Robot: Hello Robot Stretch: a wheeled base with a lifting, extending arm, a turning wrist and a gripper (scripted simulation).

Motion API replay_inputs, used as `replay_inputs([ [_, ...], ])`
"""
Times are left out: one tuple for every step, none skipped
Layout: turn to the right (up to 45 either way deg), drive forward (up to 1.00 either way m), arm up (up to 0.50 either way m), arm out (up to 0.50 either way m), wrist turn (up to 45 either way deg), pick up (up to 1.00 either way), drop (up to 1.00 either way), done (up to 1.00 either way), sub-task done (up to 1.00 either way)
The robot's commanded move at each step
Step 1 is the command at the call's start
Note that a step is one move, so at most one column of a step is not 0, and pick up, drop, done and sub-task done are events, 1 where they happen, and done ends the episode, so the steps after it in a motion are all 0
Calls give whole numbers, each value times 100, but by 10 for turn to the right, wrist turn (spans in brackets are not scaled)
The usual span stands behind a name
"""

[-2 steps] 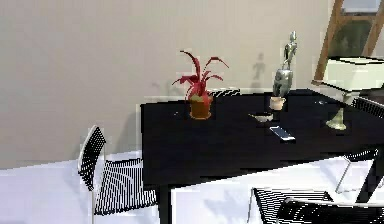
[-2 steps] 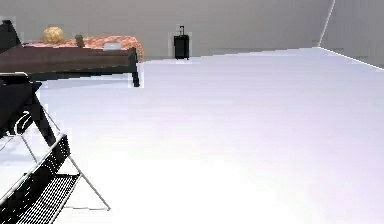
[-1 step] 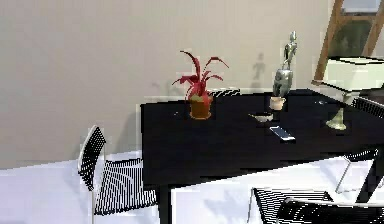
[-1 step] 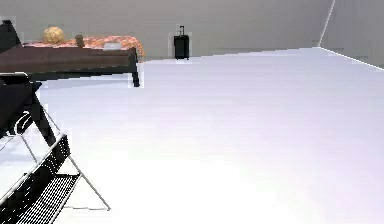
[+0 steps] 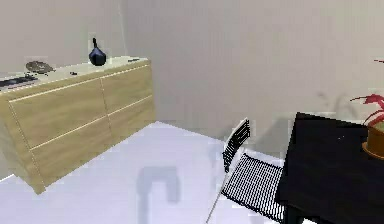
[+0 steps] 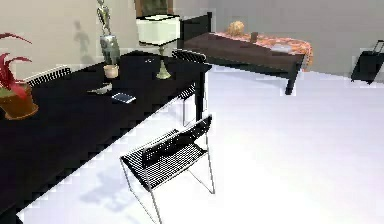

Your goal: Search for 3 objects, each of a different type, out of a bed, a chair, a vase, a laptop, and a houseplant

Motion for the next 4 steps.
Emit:
replay_inputs([
  [-210,0,0,0,0,0,0,0,0],
  [0,100,0,0,0,0,0,0,0],
  [0,50,0,0,0,0,0,0,0],
  [210,0,0,0,0,0,0,0,0],
])
